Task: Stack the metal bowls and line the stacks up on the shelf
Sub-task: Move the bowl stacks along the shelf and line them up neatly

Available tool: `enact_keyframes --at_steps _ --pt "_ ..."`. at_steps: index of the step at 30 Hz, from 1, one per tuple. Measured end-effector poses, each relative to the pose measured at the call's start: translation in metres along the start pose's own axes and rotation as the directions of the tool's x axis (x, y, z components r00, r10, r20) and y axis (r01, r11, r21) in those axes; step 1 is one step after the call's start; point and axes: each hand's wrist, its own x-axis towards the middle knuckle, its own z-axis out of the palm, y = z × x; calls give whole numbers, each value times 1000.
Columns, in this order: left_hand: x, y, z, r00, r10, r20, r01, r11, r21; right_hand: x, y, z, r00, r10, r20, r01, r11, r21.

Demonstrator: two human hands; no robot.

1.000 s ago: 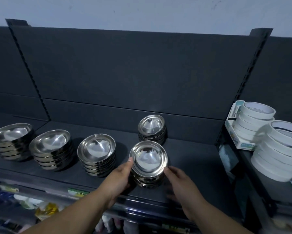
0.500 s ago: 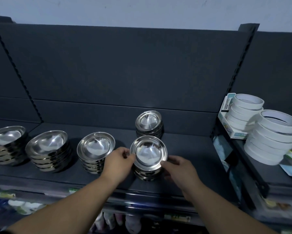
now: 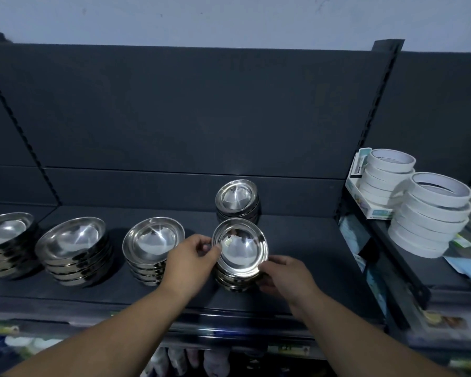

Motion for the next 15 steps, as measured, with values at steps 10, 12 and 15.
enact_keyframes --at_steps 10,12,15 --pt "2 -5 6 1000 0 -8 0 1000 2 -3 0 -2 982 -188 -28 182 972 -151" --pt "2 -4 6 1000 4 -25 -4 1000 12 -5 -3 -2 978 -206 -17 201 968 -152" --pt "3 -1 6 999 7 -44 -7 1000 14 -8 -7 -3 973 -231 -14 227 963 -148"
